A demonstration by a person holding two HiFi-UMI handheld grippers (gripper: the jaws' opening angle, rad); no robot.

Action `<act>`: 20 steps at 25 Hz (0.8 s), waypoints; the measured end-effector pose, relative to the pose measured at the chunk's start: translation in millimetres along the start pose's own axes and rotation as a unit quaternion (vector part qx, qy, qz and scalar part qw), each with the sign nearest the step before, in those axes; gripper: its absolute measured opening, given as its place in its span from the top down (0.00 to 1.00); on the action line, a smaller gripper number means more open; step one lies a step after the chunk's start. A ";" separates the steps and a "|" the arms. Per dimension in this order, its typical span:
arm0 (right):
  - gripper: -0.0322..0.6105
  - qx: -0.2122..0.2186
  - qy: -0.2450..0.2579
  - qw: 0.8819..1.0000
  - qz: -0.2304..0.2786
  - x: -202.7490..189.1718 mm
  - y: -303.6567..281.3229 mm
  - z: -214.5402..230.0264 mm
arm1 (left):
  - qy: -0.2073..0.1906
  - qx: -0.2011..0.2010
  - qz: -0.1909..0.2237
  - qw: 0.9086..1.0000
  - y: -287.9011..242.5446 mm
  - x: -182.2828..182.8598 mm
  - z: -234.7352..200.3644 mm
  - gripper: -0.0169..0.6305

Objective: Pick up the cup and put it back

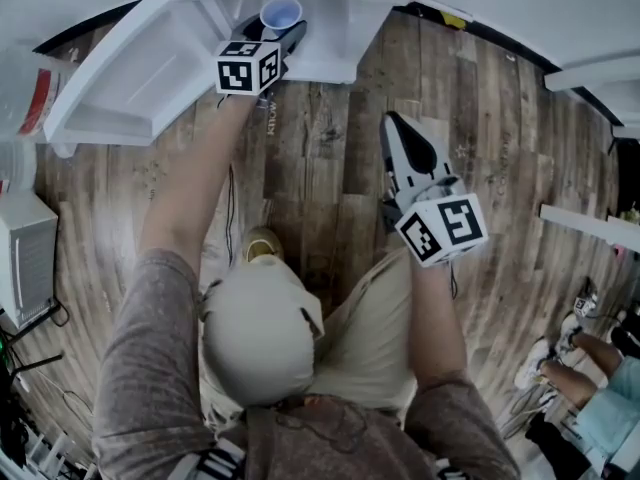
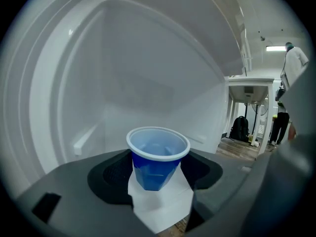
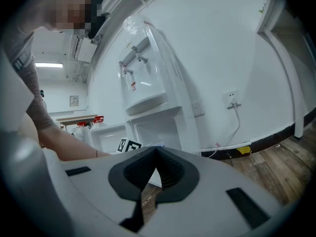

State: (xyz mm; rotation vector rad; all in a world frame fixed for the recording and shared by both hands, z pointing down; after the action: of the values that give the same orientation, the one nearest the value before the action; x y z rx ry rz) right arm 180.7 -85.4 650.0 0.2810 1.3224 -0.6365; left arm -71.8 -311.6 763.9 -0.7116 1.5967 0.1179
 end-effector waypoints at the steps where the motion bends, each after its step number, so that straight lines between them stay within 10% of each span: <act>1: 0.95 -0.001 -0.002 1.000 0.002 0.2 -1.4 0.2 | 0.001 0.000 -0.001 1.000 -4.5 -1.8 -1.2 0.51; 20: 0.95 -0.021 0.000 1.000 -0.009 -0.8 -6.1 1.5 | -0.008 0.008 -0.037 0.999 -54.0 -52.6 -14.0 0.51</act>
State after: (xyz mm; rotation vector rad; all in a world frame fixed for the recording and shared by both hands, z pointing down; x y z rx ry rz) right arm 178.3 -90.9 652.1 0.2345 1.3380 -0.6239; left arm -57.5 -341.9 832.8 -0.7544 1.5531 0.0555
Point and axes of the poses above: the fingertips, and each gripper's own axes: y backward along the fingers, z to its right, x out of its top, the point moved 10 cm from there along y, backward along the fingers, and after that the axes turned 4 degrees about x, right-handed, at the moved point
